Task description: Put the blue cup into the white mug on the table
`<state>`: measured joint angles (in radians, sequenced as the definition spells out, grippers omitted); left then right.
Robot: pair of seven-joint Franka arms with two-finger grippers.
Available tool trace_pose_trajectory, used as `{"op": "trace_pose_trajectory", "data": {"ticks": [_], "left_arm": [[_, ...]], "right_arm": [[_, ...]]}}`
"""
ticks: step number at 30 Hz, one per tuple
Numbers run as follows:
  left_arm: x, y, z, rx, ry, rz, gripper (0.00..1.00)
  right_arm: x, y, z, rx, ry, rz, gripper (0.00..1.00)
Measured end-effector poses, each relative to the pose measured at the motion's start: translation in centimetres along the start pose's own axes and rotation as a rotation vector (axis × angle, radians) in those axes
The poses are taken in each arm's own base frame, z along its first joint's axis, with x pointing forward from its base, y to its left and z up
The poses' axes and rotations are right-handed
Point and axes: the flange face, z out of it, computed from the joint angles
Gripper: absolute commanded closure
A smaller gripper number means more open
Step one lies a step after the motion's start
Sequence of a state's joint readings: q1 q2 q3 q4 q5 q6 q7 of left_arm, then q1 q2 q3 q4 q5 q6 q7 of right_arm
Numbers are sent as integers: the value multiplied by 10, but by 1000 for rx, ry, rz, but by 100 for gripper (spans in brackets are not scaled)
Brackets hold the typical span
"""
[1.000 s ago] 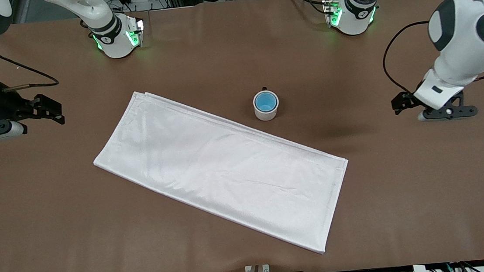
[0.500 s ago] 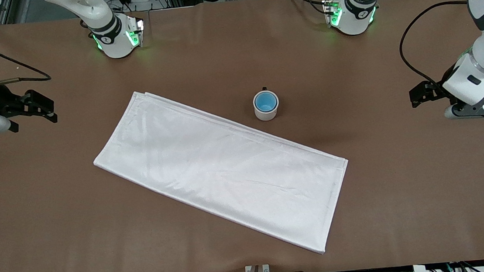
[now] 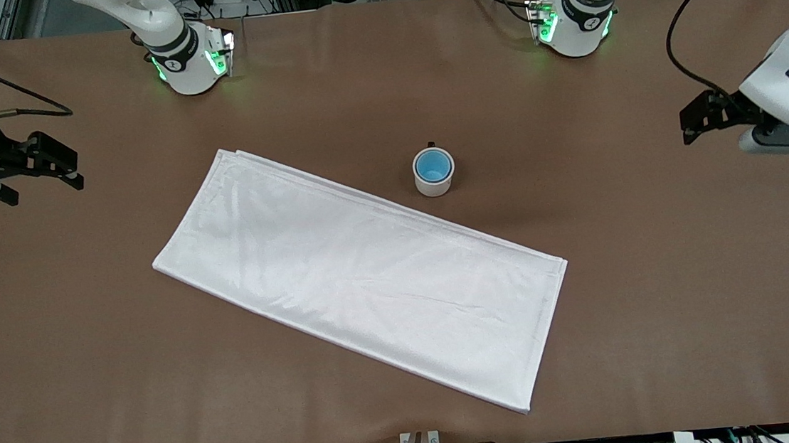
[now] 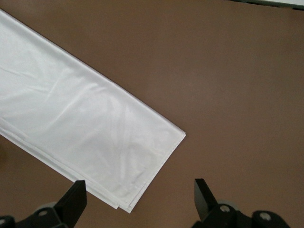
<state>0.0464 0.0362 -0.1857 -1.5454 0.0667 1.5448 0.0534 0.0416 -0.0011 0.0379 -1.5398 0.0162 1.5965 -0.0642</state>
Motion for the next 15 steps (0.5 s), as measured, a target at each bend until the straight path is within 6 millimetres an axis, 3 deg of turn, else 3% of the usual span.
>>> {"op": "trace_pose_trajectory", "data": {"ticks": [15], "left_arm": [[-8, 2, 3, -102, -44, -11, 0]], "right_arm": [[-4, 1, 3, 2, -34, 1, 0]]}}
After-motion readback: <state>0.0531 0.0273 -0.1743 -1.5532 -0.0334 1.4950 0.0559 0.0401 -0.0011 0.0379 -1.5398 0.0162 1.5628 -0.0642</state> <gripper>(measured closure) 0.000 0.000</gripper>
